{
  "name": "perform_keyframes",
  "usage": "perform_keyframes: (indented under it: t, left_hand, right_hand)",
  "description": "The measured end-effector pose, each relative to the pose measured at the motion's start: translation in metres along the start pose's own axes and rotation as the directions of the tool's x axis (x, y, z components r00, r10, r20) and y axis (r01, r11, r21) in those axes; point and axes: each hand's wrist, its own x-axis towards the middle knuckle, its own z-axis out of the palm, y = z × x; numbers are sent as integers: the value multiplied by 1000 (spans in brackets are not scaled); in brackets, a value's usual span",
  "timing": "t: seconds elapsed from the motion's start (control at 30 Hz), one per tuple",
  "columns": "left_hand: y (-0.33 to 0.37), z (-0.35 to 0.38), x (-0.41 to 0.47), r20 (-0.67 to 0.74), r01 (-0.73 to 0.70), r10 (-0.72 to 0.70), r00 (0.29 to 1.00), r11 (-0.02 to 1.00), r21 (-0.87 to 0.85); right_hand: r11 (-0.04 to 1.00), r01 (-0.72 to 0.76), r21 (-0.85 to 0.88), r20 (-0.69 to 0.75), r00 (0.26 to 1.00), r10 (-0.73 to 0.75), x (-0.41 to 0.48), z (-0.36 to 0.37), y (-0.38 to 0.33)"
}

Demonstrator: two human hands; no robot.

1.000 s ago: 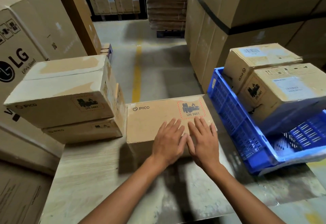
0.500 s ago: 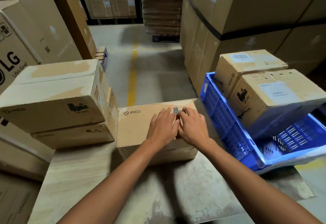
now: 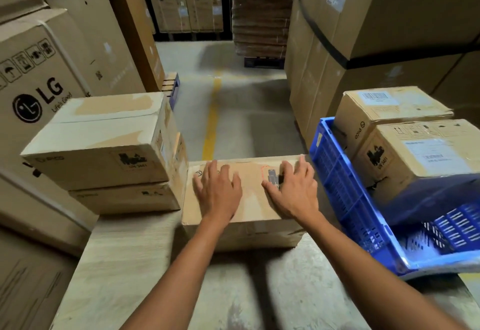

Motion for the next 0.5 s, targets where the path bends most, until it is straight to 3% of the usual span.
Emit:
perform_keyframes:
  t: [0.07, 0.2, 0.37, 0.5]
  left_hand:
    - [-3, -8, -9, -5, 208, -208, 978, 978, -26]
    - [-9, -21, -29, 9, 147, -148, 989, 985, 85]
    - [-37, -35, -22, 66, 287, -280, 958, 948, -141]
    - [-37, -45, -21, 77, 293, -287, 955, 870, -396]
  right_hand:
    - [995, -80, 51, 42, 996, 78, -7, 0, 0]
    - [947, -220, 234, 37, 975, 217, -32, -6, 4]
    - [944, -227, 239, -32, 970, 241, -54, -9, 3]
    - [901, -233, 365, -41, 963, 266, -57, -12, 5]
